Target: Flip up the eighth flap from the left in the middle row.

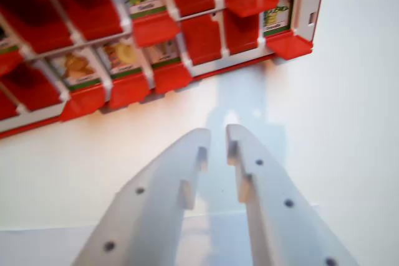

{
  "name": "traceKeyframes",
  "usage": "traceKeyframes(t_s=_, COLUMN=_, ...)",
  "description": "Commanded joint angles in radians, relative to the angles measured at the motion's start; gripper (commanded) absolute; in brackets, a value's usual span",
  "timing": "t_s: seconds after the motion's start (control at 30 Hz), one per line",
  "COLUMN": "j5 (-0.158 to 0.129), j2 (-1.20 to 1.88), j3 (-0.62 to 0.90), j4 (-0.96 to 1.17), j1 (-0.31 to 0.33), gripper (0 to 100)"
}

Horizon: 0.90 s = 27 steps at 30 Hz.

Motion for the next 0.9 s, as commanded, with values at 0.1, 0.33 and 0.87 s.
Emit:
traceKeyframes(t_s=0.1, j5=-0.058, j2=0.535, j3=0.207, j4=0.11, j1=-0.092, gripper=3)
traceKeyframes(t_s=0.33, j5=-0.049, j2=0.779, j3=0.219, j4=0.232, j1=-0.215, gripper=3)
traceKeyframes(t_s=0.87, j5=0.011, j2=0.939, j3=0.166, j4=0.428, j1=-0.267, gripper=3)
